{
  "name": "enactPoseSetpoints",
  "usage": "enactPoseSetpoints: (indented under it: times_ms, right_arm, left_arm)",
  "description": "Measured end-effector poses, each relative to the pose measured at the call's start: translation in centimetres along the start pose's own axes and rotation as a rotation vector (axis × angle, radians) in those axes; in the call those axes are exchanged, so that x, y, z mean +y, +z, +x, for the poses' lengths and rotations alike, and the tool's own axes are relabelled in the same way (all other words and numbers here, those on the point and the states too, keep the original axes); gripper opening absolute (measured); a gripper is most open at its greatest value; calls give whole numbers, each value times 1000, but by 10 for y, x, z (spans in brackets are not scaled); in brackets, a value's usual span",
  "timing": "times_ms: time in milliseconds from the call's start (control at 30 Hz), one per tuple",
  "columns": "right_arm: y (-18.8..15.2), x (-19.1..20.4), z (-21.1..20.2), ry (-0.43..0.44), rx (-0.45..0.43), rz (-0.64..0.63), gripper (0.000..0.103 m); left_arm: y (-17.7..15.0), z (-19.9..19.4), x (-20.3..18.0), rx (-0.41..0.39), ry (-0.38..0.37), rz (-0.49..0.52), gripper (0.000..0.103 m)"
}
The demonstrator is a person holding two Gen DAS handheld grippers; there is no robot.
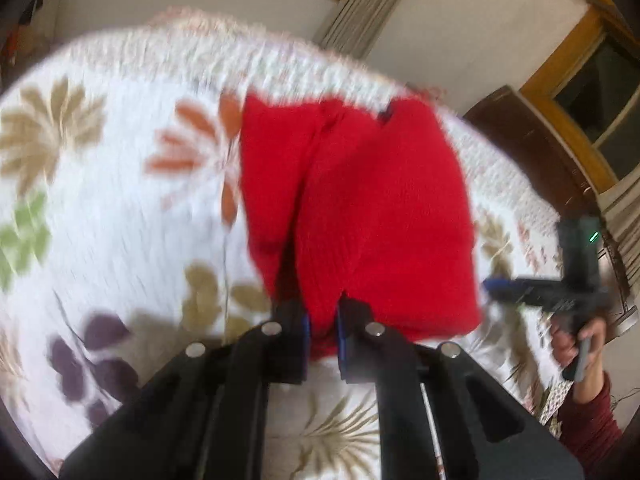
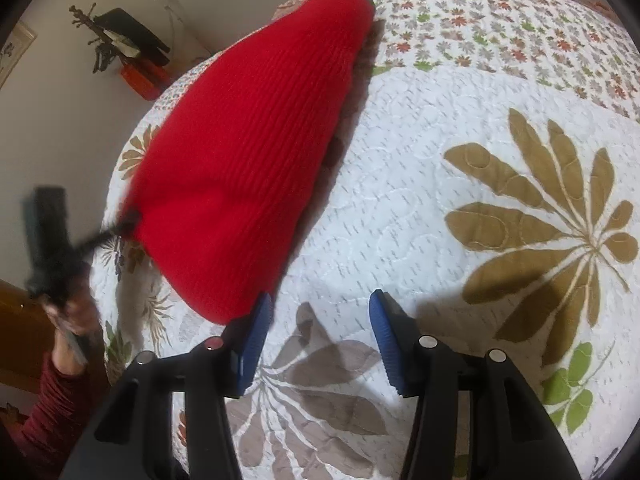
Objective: Fold small clothes
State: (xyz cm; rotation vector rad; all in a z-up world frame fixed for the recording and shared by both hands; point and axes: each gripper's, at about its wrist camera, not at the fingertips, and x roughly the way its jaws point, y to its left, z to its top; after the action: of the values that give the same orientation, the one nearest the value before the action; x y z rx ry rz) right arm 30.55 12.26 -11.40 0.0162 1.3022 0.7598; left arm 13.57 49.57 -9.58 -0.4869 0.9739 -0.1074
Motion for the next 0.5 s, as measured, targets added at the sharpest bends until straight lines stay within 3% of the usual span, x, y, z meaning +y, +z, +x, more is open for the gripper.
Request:
enactPoseSetpoints:
  times_ms: [133, 267, 300, 333, 367, 400, 500]
  right_arm:
    - [7, 11, 5, 85, -7, 38, 65]
    - [9, 27, 29, 120, 56, 28, 65]
    - [9, 31, 36, 106, 66, 24, 60]
    - [7, 35, 42, 93, 68, 9, 40]
    - [7, 35, 46, 141, 84, 10, 23]
    - [7, 35, 45, 173, 90, 21, 14]
    - [6, 41, 29, 129, 55, -40, 11]
  left_arm:
    - [-2, 13, 1, 8, 12, 10, 9]
    - [1, 9, 3, 10, -2, 8, 10]
    - [1, 6, 4, 9, -5, 9, 10]
    - [1, 2, 6, 9, -8, 8, 10]
    - [1, 1, 4, 6, -5, 12, 10]
    - [0, -1, 1, 3, -2, 21, 10]
    - [-4, 1, -10, 5, 0, 44, 10]
